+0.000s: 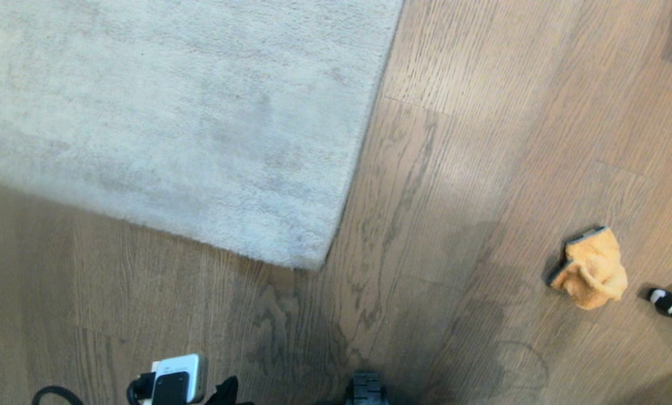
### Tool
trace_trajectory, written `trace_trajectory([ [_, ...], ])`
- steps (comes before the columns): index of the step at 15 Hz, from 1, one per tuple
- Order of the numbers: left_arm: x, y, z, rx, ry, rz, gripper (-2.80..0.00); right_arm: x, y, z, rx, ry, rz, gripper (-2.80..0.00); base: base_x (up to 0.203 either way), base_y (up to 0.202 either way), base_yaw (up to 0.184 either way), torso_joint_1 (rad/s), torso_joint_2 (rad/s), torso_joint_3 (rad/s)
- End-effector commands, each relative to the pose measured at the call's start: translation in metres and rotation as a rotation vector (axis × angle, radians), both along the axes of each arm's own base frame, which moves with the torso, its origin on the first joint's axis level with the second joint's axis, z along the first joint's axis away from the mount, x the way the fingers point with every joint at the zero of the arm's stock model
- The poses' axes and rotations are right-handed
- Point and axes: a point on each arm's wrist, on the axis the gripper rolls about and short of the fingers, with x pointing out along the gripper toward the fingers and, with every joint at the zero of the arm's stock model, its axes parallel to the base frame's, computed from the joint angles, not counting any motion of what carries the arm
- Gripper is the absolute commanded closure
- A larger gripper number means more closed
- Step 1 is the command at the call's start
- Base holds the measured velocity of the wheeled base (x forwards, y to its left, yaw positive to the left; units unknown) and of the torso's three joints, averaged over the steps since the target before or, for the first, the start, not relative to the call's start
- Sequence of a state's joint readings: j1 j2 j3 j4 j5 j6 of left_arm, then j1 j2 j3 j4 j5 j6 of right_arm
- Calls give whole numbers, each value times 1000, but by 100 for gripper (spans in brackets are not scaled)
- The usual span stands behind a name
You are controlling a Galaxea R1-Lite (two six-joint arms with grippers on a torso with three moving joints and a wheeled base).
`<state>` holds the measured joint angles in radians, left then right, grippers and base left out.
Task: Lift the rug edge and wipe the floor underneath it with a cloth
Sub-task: Lift up the carpet
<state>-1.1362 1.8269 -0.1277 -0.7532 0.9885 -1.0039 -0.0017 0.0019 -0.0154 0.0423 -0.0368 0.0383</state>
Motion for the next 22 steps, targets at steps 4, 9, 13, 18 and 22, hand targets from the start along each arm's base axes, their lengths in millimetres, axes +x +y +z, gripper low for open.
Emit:
trace_trajectory([
  [4,16,-7,-24,17,-54,92,0,0,0,0,0,0,0,0,0,0,0,0,0,0],
  [9,42,-2,-22,-8,-130,172,0,0,0,0,0,0,0,0,0,0,0,0,0,0],
  [13,56,4,-15,5,-162,199,0,0,0,0,0,0,0,0,0,0,0,0,0,0],
  [18,73,-4,-4,-70,-217,227,0,0,0,0,0,0,0,0,0,0,0,0,0,0],
  [22,91,-8,5,-170,-245,211,0,0,0,0,0,0,0,0,0,0,0,0,0,0],
])
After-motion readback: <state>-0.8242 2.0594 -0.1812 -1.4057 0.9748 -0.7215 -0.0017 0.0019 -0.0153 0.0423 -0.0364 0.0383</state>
